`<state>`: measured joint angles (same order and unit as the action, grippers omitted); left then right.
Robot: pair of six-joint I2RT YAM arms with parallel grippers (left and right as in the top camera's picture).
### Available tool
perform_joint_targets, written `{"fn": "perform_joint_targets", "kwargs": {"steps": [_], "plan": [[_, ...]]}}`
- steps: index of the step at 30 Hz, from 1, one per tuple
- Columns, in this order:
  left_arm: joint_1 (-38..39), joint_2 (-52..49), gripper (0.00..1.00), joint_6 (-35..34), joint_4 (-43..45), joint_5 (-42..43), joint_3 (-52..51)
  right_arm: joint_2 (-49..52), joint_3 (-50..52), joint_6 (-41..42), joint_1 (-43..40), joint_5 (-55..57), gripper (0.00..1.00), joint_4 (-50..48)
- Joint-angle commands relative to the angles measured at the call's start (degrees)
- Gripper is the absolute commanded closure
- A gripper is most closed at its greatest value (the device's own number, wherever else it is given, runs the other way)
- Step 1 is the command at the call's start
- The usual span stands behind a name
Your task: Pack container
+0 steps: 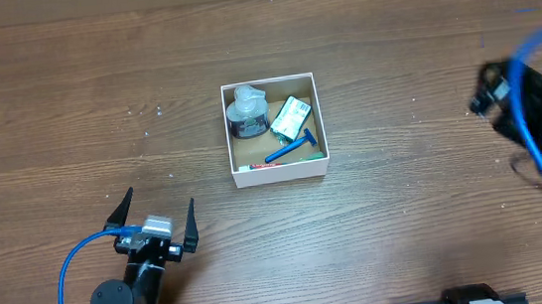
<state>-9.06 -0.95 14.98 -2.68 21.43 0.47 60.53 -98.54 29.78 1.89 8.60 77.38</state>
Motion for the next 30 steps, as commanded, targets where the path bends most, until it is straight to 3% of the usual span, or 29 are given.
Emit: {"fn": "perform_joint_targets", "kwargs": {"steps": [1, 5, 11, 16, 22, 30], "plan": [[-0.31, 0.74, 0.00, -0.83, -0.07, -0.44, -0.20, -7.48, 2.69, 0.04, -0.15, 1.81, 0.00, 0.00], [-0.31, 0.74, 0.00, -0.83, -0.07, -0.42, -0.20, -19.41, 16.57, -0.61, -1.62, 1.84, 0.00, -15.02], [-0.31, 0.74, 0.00, -0.83, -0.04, -0.44, -0.20, -34.29, 49.37, -10.58, -1.64, -9.18, 0.00, -59.56], [-0.31, 0.74, 0.00, -0.83, -0.07, -0.44, -0.20, -43.78, 69.96, -10.97, -1.64, -12.48, 0.00, -82.12], [-0.31, 0.74, 0.00, -0.83, -0.07, -0.44, -0.20, -56.33, 88.04, -12.83, -1.64, -13.75, 0.00, -89.20], [-0.31, 0.74, 0.00, -0.83, -0.04, -0.44, -0.20, -60.17, 95.10, -20.04, -1.62, -13.20, 0.00, -88.48]]}}
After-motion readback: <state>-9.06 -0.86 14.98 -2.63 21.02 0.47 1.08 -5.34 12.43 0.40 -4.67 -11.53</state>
